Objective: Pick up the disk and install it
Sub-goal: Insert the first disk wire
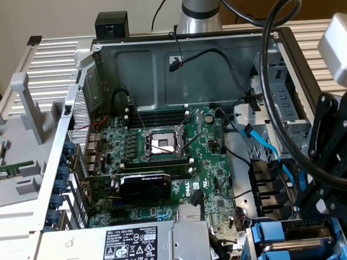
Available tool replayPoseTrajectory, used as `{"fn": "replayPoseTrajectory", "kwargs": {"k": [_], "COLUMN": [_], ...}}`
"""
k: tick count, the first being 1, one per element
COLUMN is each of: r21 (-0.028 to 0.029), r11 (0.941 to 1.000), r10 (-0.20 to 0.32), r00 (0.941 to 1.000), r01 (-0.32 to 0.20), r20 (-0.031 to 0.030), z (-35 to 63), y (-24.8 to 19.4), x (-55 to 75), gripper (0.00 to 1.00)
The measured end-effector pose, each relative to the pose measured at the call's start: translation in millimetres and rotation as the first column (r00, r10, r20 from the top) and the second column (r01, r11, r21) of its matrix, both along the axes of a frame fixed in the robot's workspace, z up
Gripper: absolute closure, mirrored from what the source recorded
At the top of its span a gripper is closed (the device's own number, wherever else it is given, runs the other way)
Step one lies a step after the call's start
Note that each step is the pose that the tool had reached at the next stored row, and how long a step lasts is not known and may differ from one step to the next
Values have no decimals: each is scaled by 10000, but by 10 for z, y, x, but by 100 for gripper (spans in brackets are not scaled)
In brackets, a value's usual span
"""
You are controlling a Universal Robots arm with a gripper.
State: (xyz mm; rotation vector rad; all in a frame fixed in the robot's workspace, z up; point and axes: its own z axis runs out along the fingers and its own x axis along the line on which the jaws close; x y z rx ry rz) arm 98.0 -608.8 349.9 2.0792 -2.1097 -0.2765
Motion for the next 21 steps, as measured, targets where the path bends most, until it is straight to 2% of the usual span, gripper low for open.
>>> {"fn": "replayPoseTrajectory", "kwargs": {"k": [6,17,19,21], "r21": [-2,-1,-1,2], "r11": [10000,9999,9999,9999], "r10": [-63,-134,-132,-134], "r00": [10000,9999,9999,9999], "r01": [63,134,132,134], "r20": [25,29,43,83], "z": [-6,-24,-29,-32], "y": [1,-3,-3,-3], "x": [-1,4,4,-1], "gripper": [84,84,84,84]}}
